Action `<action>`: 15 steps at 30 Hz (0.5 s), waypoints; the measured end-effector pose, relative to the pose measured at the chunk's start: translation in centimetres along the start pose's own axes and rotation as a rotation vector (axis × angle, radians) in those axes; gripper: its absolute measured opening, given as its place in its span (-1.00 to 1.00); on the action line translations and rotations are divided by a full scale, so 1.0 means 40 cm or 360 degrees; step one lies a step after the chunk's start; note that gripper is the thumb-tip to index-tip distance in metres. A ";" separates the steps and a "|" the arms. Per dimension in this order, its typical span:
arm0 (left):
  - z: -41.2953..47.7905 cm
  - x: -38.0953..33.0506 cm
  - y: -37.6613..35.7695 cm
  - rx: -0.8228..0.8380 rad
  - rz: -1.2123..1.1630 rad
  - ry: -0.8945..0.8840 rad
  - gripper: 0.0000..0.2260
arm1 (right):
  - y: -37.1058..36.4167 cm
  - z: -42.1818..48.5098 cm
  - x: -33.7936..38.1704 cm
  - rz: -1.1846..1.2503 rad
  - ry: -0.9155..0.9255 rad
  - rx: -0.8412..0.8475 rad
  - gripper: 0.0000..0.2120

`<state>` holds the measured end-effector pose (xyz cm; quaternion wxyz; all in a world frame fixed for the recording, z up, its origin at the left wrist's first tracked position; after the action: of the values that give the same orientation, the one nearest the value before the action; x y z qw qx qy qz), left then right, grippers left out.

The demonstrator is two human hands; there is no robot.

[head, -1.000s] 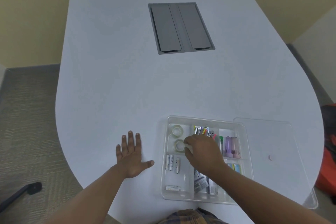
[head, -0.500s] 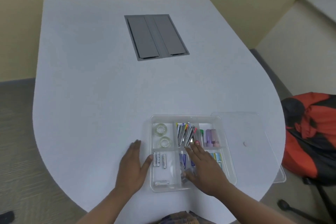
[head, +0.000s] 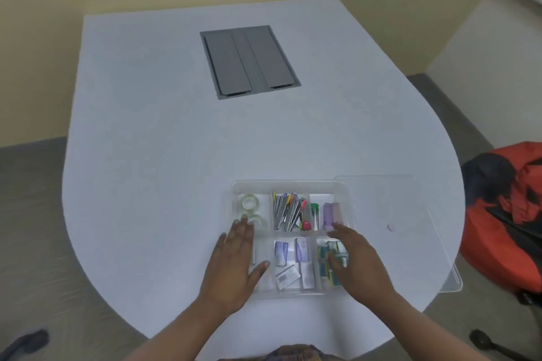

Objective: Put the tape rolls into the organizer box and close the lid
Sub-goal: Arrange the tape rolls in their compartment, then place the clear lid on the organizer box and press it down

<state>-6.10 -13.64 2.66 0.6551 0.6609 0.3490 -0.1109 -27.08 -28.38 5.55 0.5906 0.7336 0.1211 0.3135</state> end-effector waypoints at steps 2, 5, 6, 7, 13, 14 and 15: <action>0.008 -0.073 -0.022 -0.0004 -0.0040 -0.0036 -0.32 | 0.027 -0.014 -0.076 0.0023 -0.0107 -0.0104 -0.74; 0.023 -0.194 -0.081 0.0070 -0.0115 -0.0131 -0.34 | 0.023 -0.042 -0.204 0.0017 -0.0340 0.0034 -0.85; 0.030 -0.235 -0.102 0.0102 -0.0114 -0.0177 -0.35 | 0.012 -0.054 -0.240 -0.0028 -0.0364 0.0128 -0.87; 0.039 -0.270 -0.119 0.0126 -0.0112 -0.0212 -0.36 | -0.003 -0.066 -0.263 -0.0101 -0.0349 0.0225 -0.87; 0.086 -0.436 -0.224 0.0232 -0.0051 -0.0334 -0.36 | -0.062 -0.135 -0.331 -0.0331 -0.0074 0.0522 -0.76; 0.090 -0.452 -0.237 0.0250 -0.0040 -0.0345 -0.36 | -0.064 -0.138 -0.329 -0.0342 -0.0033 0.0502 -0.79; 0.093 -0.464 -0.245 0.0257 -0.0030 -0.0349 -0.36 | -0.063 -0.137 -0.326 -0.0357 0.0004 0.0465 -0.83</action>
<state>-24.47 -24.02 5.69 0.6329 0.6920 0.2713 -0.2164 -39.99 -30.49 -0.37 0.5088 0.7932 0.2470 0.2257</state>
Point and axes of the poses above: each hand's wrist, its own z-axis towards the middle knuckle, its own y-axis out of the back of the hand, x = y × z, the point moved 7 cm from there along z, towards the middle knuckle, and after that the axes turned 13 degrees about -z, right-handed, at the moved point
